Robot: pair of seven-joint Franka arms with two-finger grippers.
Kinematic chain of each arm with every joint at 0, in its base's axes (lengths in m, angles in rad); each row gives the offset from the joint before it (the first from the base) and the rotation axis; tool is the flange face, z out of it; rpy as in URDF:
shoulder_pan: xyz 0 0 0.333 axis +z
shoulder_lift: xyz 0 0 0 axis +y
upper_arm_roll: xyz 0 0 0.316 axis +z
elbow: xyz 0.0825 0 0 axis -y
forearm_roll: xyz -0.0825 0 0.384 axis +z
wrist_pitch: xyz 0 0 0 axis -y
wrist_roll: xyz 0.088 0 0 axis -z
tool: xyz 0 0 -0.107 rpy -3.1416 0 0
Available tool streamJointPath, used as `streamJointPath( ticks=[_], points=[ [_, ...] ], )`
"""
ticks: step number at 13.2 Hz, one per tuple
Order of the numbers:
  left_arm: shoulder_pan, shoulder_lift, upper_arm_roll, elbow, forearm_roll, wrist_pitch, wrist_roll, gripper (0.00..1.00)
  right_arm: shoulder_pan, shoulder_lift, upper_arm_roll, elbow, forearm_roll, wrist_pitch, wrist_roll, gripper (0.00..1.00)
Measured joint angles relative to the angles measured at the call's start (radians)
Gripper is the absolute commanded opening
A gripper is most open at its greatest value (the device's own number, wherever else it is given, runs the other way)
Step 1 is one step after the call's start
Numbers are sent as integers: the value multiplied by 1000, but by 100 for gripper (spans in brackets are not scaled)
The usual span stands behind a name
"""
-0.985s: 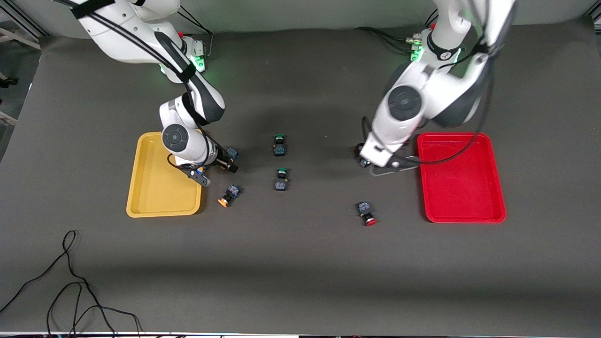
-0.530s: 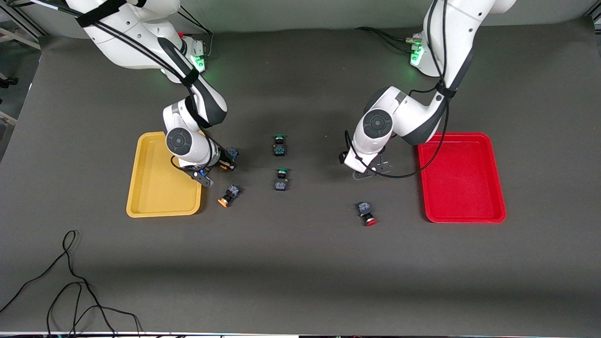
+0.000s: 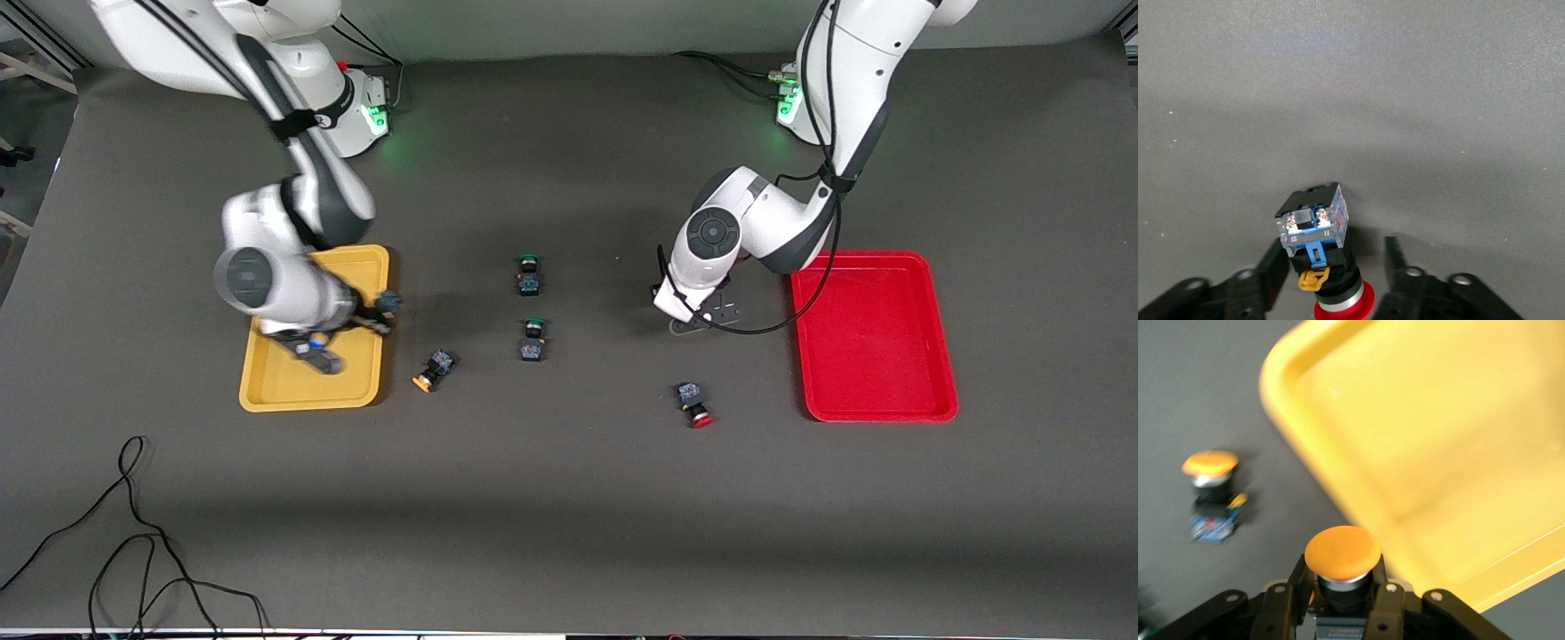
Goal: Place red and yellow buttons in trays
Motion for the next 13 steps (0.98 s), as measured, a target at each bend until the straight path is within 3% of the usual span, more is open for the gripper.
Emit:
streamJointPath(
  ticks=[1,2,5,7,10,13],
  points=[
    [0,1,1,-1,0,1,0,0,-6,-4,-48,-17,0,-1,-74,31],
    [0,1,2,0,0,1,0,0,-14,-2,-81,-37,0,4,-127,96],
    [2,-36,5,12,2,-62,-1,0,-15,9,-107,-108,0,68,-177,100],
    [9,-133,6,43,1,-239,8,0,-6,11,-100,-108,0,101,-177,100],
    [44,-358,11,104,-54,-573,152,0,-3,35,-31,18,14,108,-133,100],
    [152,-589,27,122,-79,-809,376,0,7,174,81,183,37,144,13,100]
  ],
)
